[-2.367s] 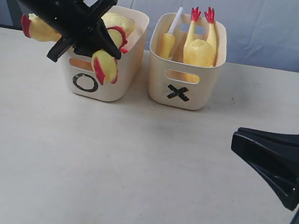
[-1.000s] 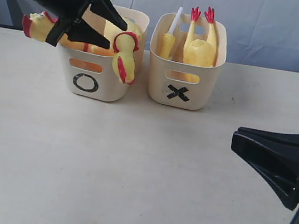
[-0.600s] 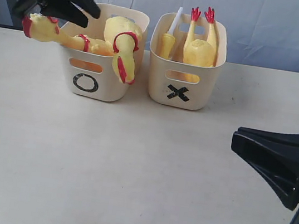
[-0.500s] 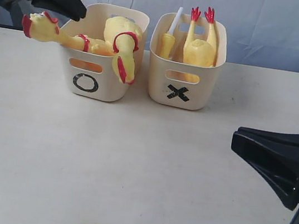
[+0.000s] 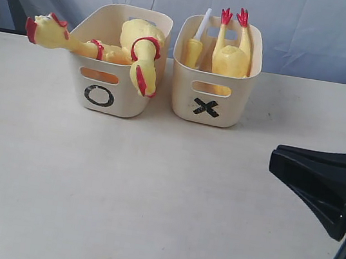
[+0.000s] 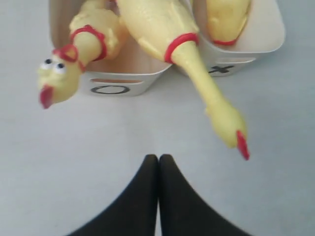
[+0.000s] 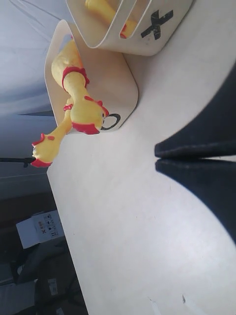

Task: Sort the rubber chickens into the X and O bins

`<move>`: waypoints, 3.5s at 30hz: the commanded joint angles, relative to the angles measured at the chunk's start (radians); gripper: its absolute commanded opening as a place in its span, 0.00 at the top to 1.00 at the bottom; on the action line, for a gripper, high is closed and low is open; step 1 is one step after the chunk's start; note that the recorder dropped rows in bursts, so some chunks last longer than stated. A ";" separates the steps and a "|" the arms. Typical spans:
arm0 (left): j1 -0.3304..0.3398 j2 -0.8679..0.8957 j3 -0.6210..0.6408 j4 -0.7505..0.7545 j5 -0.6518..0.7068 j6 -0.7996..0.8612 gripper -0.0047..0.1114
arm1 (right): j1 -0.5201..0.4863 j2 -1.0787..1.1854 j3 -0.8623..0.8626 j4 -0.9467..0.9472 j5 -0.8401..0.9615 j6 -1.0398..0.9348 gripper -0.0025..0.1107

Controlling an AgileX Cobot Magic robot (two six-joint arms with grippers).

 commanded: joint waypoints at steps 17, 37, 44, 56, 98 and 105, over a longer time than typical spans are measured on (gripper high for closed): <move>-0.018 -0.629 0.635 0.096 -0.353 0.157 0.96 | -0.005 -0.003 0.004 0.005 -0.002 -0.001 0.99; -0.018 -0.935 1.029 -0.138 -0.780 0.484 0.96 | -0.002 -0.003 0.004 0.007 0.000 -0.001 0.99; -0.029 -0.935 1.029 -0.123 -0.779 0.484 0.96 | -0.076 -0.137 0.004 0.008 0.017 -0.001 0.99; 0.037 -1.112 1.029 -0.116 -0.777 0.484 0.96 | -0.360 -0.474 0.004 0.008 -0.006 -0.001 0.99; 0.223 -1.437 1.106 0.004 -0.830 0.484 0.96 | -0.471 -0.624 0.040 0.050 0.020 -0.001 0.99; 0.223 -1.437 1.328 0.210 -1.136 0.484 0.96 | -0.483 -0.624 0.184 -0.029 -0.259 -0.001 0.99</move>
